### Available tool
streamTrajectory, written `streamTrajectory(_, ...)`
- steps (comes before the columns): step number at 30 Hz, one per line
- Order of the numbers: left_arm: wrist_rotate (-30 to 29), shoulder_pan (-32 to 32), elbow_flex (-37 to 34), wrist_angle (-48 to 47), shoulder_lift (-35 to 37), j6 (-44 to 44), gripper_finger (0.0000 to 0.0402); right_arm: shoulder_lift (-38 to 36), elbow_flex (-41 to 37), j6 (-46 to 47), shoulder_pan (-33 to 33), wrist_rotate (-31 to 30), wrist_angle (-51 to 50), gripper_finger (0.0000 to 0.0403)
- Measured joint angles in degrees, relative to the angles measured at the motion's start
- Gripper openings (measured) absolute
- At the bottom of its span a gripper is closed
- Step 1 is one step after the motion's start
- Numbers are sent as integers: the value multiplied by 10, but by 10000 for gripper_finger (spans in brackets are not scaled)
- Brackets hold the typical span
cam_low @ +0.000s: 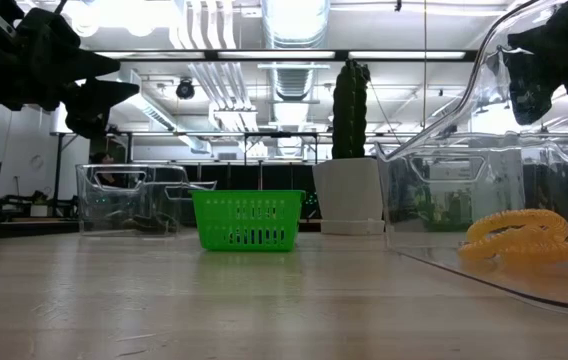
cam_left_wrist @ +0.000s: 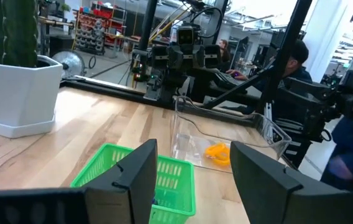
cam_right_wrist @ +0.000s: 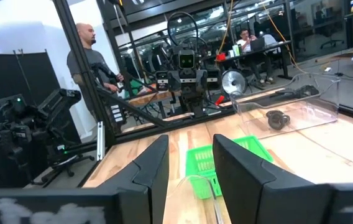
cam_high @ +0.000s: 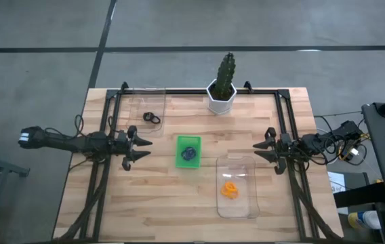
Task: Sort spring keychains
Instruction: Return to Home Position
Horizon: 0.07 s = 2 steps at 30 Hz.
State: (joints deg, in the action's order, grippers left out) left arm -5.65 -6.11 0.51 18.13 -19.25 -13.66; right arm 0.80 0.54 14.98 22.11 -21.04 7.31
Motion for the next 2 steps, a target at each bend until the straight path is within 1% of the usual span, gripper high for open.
streamTrajectory(2,0,0,0,0,0,0,195,0,0,0,0,0,0,124)
